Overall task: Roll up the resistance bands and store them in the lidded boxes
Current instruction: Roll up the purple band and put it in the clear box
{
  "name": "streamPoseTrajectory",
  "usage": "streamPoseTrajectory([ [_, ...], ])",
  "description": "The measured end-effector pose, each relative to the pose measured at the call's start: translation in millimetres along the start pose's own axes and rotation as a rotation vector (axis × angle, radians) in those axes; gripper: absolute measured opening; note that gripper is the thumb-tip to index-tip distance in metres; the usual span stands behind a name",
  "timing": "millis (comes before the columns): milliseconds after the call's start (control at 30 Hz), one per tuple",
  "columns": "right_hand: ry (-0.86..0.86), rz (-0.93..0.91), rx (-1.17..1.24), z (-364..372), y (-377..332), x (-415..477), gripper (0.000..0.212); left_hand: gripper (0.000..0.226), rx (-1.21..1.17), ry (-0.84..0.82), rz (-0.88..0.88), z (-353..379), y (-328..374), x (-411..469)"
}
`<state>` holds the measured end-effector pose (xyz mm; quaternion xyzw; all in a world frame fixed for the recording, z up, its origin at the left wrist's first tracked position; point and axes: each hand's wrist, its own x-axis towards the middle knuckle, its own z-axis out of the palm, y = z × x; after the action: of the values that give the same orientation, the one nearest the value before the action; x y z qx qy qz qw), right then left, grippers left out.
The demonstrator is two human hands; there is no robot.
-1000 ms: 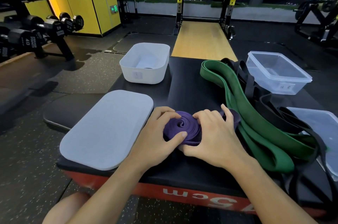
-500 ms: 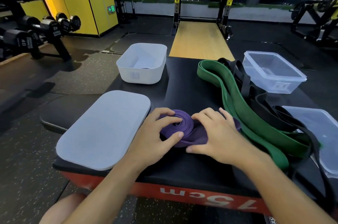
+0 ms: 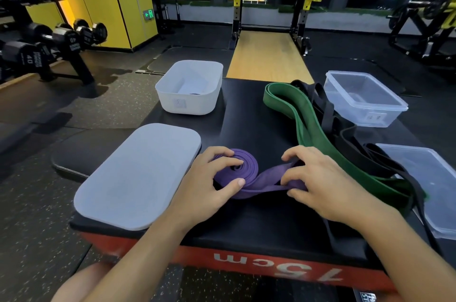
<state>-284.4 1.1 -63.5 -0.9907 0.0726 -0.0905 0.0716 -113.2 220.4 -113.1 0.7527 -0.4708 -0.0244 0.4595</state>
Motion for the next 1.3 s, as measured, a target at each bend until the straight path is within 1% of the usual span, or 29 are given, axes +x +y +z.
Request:
streamPoseTrajectory([
  [67,0.022,0.016,-0.048,4.2,-2.6,-3.8,0.034,0.038,0.001,-0.002,-0.001,0.0,-0.7,0.2],
  [133,0.084,0.062,-0.045,7.6,-4.5,-8.0,0.049,0.037,-0.003,-0.001,-0.001,0.1,-1.3,0.4],
  [233,0.289,0.161,-0.018,7.9,-7.5,-11.3,0.066,0.037,-0.013,-0.003,-0.007,0.4,-1.0,0.6],
  [267,0.371,0.214,-0.028,5.5,-9.2,-11.0,0.067,0.038,-0.013,-0.003,-0.009,0.3,-0.7,0.7],
  [300,0.442,0.272,-0.037,2.2,-10.9,-10.7,0.063,0.038,-0.013,-0.003,-0.009,0.3,-0.7,0.7],
  [333,0.484,0.323,-0.043,-0.4,-11.9,-10.2,0.057,0.038,-0.014,-0.002,-0.007,0.4,-0.8,0.9],
  [367,0.491,0.36,-0.048,-3.7,-13.4,-10.0,0.049,0.038,-0.014,0.0,-0.007,0.3,-0.8,0.9],
  [433,0.409,0.425,-0.06,-8.4,-17.2,-9.9,0.034,0.037,-0.015,0.002,-0.003,0.4,-0.4,1.2],
  [500,0.287,0.474,-0.005,-9.8,-21.8,-9.7,0.03,0.036,-0.018,0.003,-0.001,0.3,0.2,1.1],
  [533,0.253,0.478,0.065,-8.6,-23.3,-9.4,0.034,0.036,-0.017,0.002,-0.001,0.1,0.3,1.0],
  [600,0.245,0.439,0.235,-3.2,-23.5,-8.1,0.047,0.036,-0.014,-0.004,-0.003,-0.4,0.3,0.8],
  [667,0.233,0.38,0.482,2.3,-23.6,-5.3,0.058,0.036,-0.009,-0.008,-0.003,-0.6,0.0,0.9],
  [700,0.211,0.352,0.627,3.8,-24.0,-3.4,0.059,0.037,-0.008,-0.007,-0.003,-0.5,-0.1,0.9],
  [767,0.196,0.338,0.87,3.1,-24.3,0.3,0.053,0.038,-0.01,-0.005,-0.004,-0.4,-0.2,1.2],
  [833,0.255,0.407,1.012,-4.1,-22.7,4.9,0.046,0.038,-0.011,-0.002,-0.004,-0.5,-0.1,1.6],
  [967,0.321,0.562,1.239,-20.9,-13.6,10.6,0.044,0.039,-0.015,0.001,-0.004,-0.1,0.4,1.5],
  [1033,0.374,0.601,1.228,-23.8,-11.0,12.7,0.031,0.039,-0.014,-0.001,-0.007,0.0,0.1,1.3],
  [1100,0.413,0.603,1.104,-22.8,-8.4,15.2,0.017,0.038,-0.011,-0.003,-0.007,-0.1,-0.3,1.3],
  [1200,0.381,0.552,0.926,-20.6,-3.3,19.6,0.002,0.038,-0.019,-0.001,-0.012,0.2,-0.5,1.6],
  [1300,0.353,0.559,0.687,-17.0,4.6,22.5,0.02,0.038,-0.027,0.002,-0.015,0.5,-0.3,1.7],
])
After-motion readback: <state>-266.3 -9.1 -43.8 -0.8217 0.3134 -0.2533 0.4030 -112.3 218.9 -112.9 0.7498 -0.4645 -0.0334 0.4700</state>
